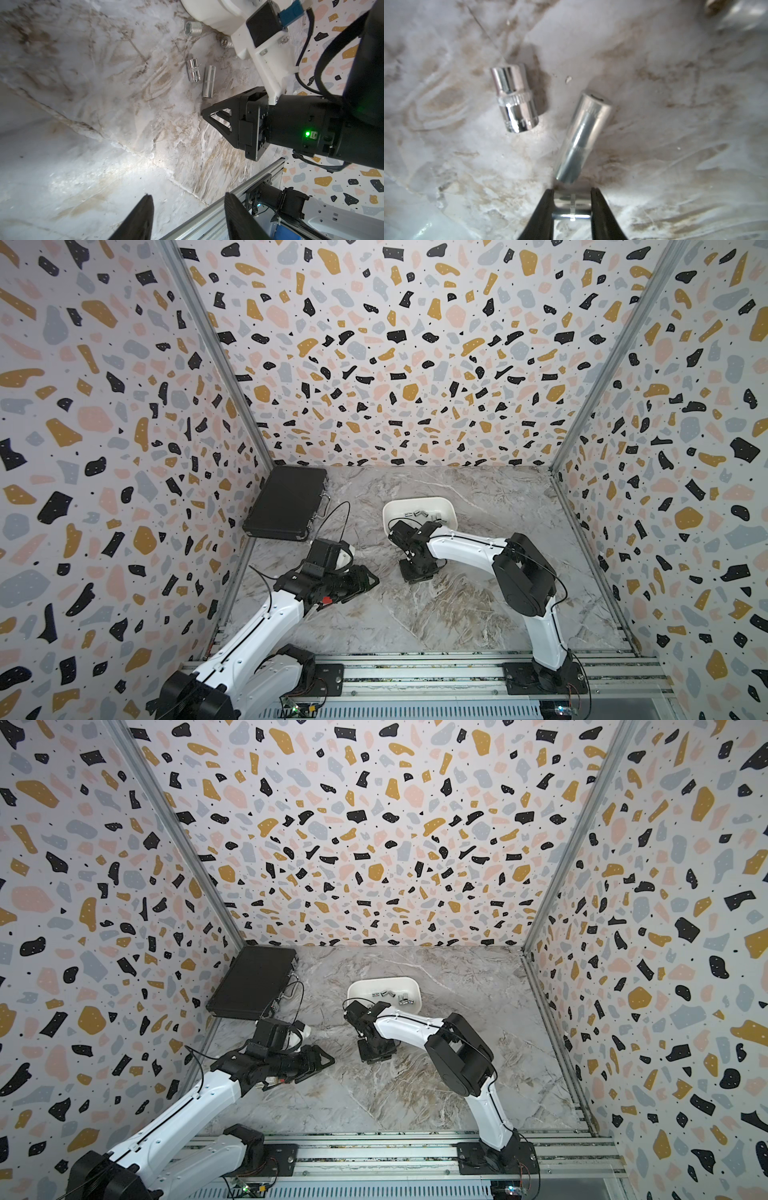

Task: Put the socket on the desktop into the storage box
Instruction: Pick up the socket head at the center of the board, then place the socket head in the storage box.

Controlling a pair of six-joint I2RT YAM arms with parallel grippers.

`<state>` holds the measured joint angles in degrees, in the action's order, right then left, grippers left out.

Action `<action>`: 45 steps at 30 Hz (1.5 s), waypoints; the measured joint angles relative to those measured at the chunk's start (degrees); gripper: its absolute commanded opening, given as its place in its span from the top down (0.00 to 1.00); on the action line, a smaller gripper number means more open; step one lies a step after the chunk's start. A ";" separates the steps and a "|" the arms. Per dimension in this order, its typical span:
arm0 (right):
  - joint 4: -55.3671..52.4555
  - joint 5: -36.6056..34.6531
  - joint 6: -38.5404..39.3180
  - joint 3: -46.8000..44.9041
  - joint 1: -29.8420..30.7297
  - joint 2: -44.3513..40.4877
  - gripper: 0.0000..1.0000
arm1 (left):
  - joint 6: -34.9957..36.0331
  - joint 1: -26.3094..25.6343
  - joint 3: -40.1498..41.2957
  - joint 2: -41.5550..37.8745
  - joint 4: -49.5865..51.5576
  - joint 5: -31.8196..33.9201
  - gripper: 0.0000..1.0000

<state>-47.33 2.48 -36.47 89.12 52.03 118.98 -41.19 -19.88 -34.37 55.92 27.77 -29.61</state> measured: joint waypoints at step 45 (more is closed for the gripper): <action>-9.79 0.55 7.85 36.24 -18.78 13.77 0.71 | -0.83 0.00 -4.74 7.04 -3.76 0.09 0.43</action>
<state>-57.12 3.03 -28.62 125.36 33.26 132.75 -42.02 -19.88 -39.11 62.96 24.01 -29.52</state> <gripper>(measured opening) 0.297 0.572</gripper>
